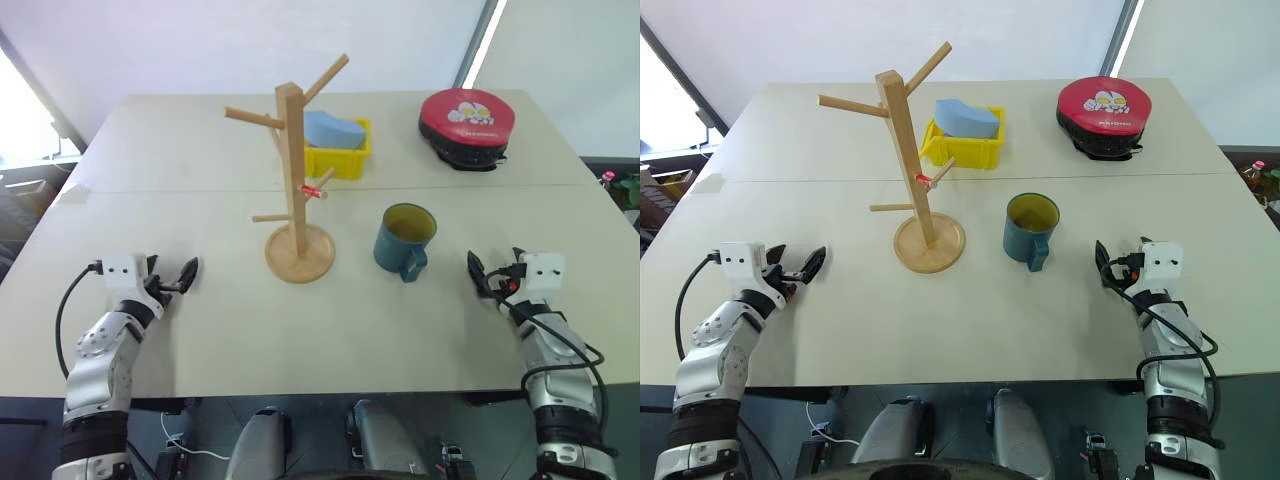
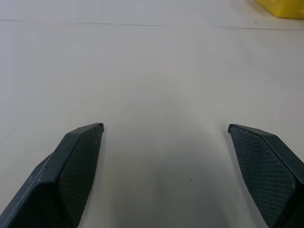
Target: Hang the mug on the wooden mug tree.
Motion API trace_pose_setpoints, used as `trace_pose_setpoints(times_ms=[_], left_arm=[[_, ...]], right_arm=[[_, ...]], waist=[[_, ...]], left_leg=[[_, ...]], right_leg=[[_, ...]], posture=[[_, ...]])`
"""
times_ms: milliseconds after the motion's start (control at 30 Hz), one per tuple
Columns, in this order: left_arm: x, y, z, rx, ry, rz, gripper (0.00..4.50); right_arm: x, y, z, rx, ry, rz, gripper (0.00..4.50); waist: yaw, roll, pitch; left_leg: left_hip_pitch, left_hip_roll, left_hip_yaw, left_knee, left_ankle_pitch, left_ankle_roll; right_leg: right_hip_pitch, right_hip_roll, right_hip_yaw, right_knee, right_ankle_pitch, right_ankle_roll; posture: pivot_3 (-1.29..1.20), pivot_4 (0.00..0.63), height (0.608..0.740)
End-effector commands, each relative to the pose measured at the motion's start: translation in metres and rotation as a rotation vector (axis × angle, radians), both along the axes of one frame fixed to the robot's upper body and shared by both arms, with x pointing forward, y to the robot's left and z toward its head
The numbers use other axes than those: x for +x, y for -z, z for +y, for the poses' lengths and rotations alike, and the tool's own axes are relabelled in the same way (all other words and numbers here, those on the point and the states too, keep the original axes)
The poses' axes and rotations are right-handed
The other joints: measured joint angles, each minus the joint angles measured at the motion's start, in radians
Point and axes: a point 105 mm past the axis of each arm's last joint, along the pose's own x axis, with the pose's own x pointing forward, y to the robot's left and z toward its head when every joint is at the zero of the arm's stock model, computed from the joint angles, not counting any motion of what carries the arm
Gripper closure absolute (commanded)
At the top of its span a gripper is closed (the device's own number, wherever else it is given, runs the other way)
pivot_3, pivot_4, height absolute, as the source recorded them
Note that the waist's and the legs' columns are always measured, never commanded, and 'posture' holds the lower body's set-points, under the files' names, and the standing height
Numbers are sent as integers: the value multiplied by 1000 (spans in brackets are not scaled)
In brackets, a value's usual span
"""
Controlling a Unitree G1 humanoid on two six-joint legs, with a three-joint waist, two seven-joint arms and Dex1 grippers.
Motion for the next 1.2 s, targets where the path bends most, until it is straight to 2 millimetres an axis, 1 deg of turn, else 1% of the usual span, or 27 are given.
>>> trace_pose_setpoints(times_ms=[33,100,167,233,300,433,533,567,600,700,733,767,867,1000,1200], left_arm=[[-8,-17,-15,35,122,-57,0],[-15,-19,-26,33,205,-60,0],[-23,-23,-44,28,328,-71,0],[-31,-27,-62,9,449,-64,0],[-36,-28,-74,3,528,-48,0],[-47,-20,-107,133,757,12,0],[-52,-20,-127,172,854,-3,0],[-54,-22,-134,178,885,-17,0],[-56,-23,-139,182,905,-27,0],[-62,-28,-162,159,973,-70,0],[-63,-29,-167,155,982,-79,0],[-64,-30,-171,152,987,-88,0],[-66,-34,-178,129,997,-115,0],[-70,-34,-181,140,1022,-136,0],[-70,-33,-182,143,1031,-142,0]], right_arm=[[-15,-10,0,-14,-37,-16,16],[-27,-10,2,-21,-74,3,16],[-36,-11,8,-26,-127,20,16],[-43,-13,20,-35,-207,38,16],[-49,-13,32,-46,-276,58,16],[-64,-5,62,-76,-432,129,16],[-76,-4,96,-40,-595,156,833],[-78,-5,107,-45,-633,155,1252],[-78,-5,114,-51,-652,154,1836],[-69,-14,139,-56,-675,96,3426],[-64,-16,143,-64,-658,71,4017],[-59,-19,144,-75,-621,43,4484],[-45,-25,139,-75,-498,-19,4484],[-42,-23,137,-40,-443,-28,4484],[-33,-23,120,-3,-351,-33,4484]], waist=[[2,0,0],[2,0,0],[1,0,0],[1,1,0],[1,1,0],[0,2,0],[1,2,1],[1,2,1],[1,2,1],[1,2,1],[1,2,1],[1,2,1],[4,2,1],[4,2,1],[1,2,1]], left_leg=[[0,0,0,0,0,0],[0,0,0,0,0,0],[0,0,0,0,0,0],[0,0,0,0,0,0],[0,0,0,0,0,0],[0,1,0,0,0,0],[0,1,0,-1,0,0],[0,1,0,-1,0,0],[0,1,0,-1,0,0],[0,1,0,0,0,0],[0,1,0,0,0,0],[0,1,0,0,0,0],[-1,1,0,0,0,0],[-2,1,0,0,0,0],[-1,0,0,0,0,0]], right_leg=[[0,0,0,0,0,0],[0,-1,0,-1,0,0],[0,-1,0,-1,0,-1],[0,-2,0,-1,-2,-4],[1,-2,0,-1,-2,-4],[0,-1,0,-1,-2,-4],[0,-1,0,-1,-3,-4],[0,-1,0,-2,-3,-4],[0,-1,0,-2,-3,-4],[0,-1,0,-2,-3,-4],[0,-1,0,-2,-3,-4],[0,-1,0,-2,-3,-4],[-1,-1,0,-2,-3,-4],[-2,-1,0,-2,-2,-3],[-1,0,0,-2,-2,-4]], posture=[[0,150,740],[0,150,740],[0,150,740],[0,150,740],[0,150,740],[0,150,740],[0,150,740],[0,150,740],[0,150,740],[0,150,740],[0,150,740],[0,150,740],[0,150,740],[0,150,740],[0,150,740]])
